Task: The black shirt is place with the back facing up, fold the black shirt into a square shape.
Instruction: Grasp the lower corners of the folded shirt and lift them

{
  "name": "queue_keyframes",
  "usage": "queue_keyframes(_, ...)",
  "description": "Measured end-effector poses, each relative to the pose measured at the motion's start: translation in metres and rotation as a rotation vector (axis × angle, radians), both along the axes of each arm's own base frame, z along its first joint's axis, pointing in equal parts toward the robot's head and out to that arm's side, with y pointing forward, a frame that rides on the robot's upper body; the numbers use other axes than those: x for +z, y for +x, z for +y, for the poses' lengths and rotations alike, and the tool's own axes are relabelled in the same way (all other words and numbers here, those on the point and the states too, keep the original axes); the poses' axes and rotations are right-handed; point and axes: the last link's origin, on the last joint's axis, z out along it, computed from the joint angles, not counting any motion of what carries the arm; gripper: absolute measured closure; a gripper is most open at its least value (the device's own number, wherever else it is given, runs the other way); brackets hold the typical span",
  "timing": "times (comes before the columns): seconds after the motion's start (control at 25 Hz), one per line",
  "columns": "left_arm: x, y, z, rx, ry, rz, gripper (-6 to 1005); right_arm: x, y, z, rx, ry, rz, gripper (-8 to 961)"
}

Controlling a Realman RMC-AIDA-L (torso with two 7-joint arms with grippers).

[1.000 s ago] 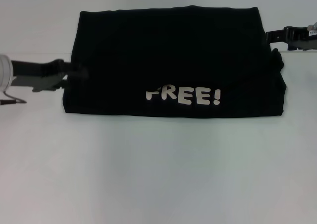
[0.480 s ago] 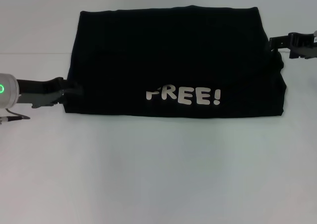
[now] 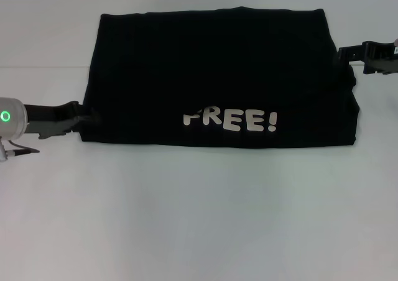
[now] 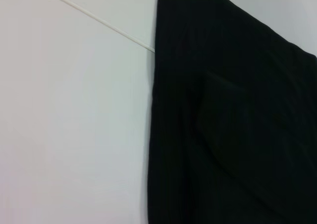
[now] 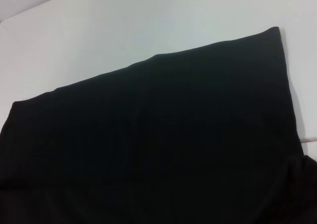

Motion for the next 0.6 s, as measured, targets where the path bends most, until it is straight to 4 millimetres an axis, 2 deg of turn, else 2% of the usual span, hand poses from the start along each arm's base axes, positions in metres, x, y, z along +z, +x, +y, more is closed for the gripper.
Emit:
queue_keyframes(0.32, -0.007, -0.005, 0.004, 0.012, 0.026, 0.048, 500, 0.0, 0.001, -0.001, -0.003, -0.002, 0.002, 105)
queue_keyframes(0.6, -0.014, -0.005, 0.002, 0.013, 0.016, 0.056, 504, 0.001, 0.005, -0.002, -0.012, 0.0, 0.001, 112)
